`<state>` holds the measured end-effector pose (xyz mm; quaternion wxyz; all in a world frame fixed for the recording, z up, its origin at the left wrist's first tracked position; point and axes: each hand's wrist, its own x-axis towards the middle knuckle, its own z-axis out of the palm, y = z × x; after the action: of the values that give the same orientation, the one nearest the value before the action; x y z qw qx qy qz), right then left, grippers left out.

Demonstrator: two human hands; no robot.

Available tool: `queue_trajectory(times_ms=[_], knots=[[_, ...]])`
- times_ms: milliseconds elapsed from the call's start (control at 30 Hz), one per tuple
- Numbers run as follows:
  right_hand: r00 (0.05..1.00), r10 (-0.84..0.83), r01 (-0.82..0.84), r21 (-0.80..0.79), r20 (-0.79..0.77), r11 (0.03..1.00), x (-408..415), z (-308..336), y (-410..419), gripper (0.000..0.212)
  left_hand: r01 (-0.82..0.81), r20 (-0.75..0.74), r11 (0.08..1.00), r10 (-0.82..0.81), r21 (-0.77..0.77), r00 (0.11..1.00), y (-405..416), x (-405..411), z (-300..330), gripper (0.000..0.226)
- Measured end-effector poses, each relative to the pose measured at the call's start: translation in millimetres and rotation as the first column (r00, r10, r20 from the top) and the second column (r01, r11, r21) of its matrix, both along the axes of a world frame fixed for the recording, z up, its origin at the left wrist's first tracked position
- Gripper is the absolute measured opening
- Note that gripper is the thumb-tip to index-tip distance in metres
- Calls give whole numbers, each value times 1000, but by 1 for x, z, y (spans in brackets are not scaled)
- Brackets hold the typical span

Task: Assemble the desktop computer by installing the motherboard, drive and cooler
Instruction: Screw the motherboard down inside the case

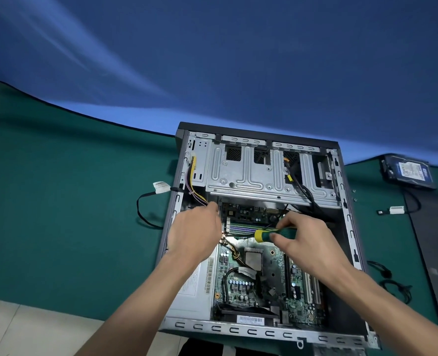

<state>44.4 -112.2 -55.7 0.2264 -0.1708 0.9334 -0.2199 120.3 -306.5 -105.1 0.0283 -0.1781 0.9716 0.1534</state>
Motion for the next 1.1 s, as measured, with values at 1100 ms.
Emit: queue_trajectory(times_ms=[1100], knots=[[945, -249, 326, -574, 212, 751, 2, 61, 48, 8, -284, 659, -737, 280, 613, 698, -3, -13, 62, 27]])
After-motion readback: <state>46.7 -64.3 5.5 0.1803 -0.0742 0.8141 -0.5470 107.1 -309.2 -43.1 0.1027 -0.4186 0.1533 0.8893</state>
